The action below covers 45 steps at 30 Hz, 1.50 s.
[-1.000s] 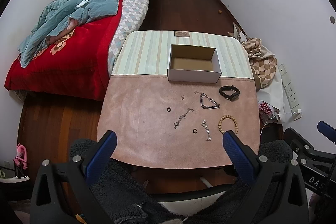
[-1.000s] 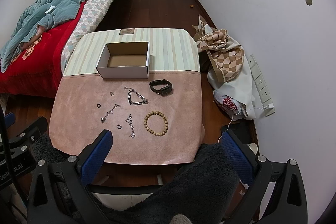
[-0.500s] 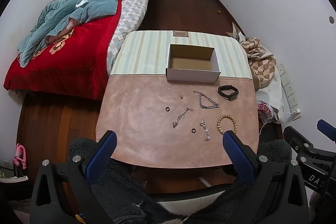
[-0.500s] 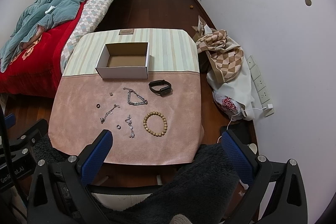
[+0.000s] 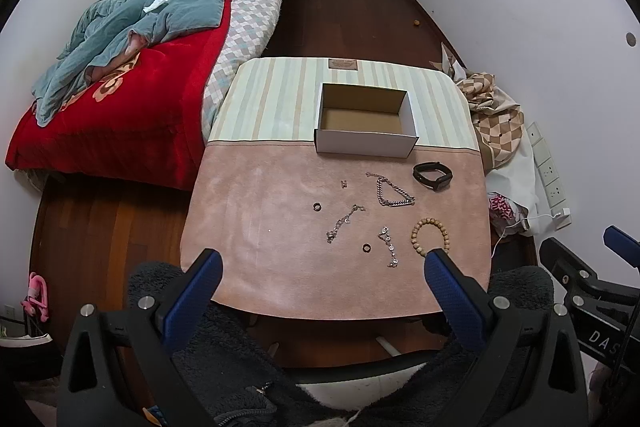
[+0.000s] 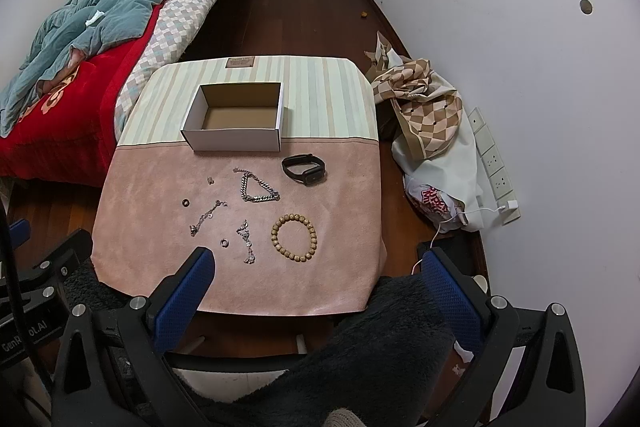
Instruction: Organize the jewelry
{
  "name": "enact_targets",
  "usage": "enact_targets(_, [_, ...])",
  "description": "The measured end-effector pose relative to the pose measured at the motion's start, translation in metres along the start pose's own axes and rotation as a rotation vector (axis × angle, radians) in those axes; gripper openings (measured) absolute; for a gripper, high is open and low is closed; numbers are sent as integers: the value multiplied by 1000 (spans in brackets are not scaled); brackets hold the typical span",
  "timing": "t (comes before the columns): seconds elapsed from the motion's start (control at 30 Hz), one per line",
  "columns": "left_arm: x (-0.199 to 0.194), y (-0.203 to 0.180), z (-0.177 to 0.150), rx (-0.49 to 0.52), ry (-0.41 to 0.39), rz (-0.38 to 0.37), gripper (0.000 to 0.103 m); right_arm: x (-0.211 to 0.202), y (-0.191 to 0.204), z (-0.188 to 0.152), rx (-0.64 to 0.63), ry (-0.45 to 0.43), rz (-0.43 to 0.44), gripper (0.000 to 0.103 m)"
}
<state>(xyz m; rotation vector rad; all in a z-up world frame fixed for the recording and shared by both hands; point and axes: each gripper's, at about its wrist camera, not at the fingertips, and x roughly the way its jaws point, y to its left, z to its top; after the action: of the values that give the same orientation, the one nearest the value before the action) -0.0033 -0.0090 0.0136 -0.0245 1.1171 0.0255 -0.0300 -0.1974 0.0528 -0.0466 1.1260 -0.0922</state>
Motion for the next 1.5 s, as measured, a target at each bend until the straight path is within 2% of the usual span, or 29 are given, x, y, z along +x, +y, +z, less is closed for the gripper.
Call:
enact_targets(1.3, [3,-11,3,0,0,-21,103,-10,-10,6,-4,-14,-8,103])
enact_targets(1.5, [24,-5,24,2,-52,35,103,-4,-15,16,11,-32,-17,103])
